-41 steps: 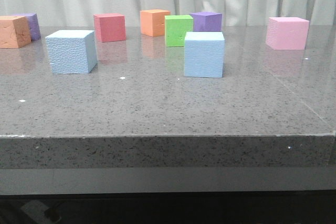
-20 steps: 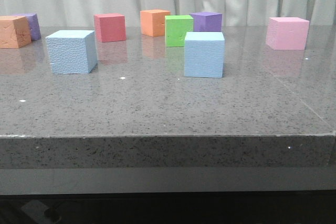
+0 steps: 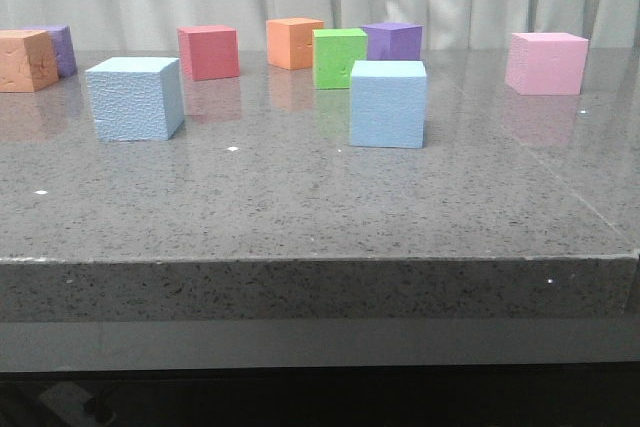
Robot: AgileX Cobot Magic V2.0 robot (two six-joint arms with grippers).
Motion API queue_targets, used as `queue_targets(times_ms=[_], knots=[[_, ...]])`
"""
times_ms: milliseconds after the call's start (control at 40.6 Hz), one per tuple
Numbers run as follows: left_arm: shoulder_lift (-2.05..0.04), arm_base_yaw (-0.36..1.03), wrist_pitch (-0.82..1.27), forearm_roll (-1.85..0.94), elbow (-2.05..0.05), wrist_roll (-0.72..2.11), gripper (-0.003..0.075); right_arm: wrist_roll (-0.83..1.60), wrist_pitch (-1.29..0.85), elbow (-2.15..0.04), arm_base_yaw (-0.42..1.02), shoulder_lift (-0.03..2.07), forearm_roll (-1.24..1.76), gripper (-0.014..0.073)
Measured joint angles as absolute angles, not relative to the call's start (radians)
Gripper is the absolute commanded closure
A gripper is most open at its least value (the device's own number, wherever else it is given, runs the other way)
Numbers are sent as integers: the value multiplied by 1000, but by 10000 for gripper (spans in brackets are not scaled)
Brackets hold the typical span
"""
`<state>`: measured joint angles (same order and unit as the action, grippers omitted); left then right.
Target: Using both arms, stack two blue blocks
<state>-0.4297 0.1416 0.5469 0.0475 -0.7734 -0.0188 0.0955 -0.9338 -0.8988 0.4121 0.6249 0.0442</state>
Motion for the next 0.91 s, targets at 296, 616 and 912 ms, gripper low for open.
queue_targets(times_ms=[296,616,912], knots=[[-679,389,545,23,-866,29,134,95,-936,-899,412,625,44,-30],[-1041,457,495,25,-995,30,134,95,-936,-899,412,625,44,-30],[-1402,457,677,87,-1279,-117,134,95,-936,-899,412,625,46,-30]])
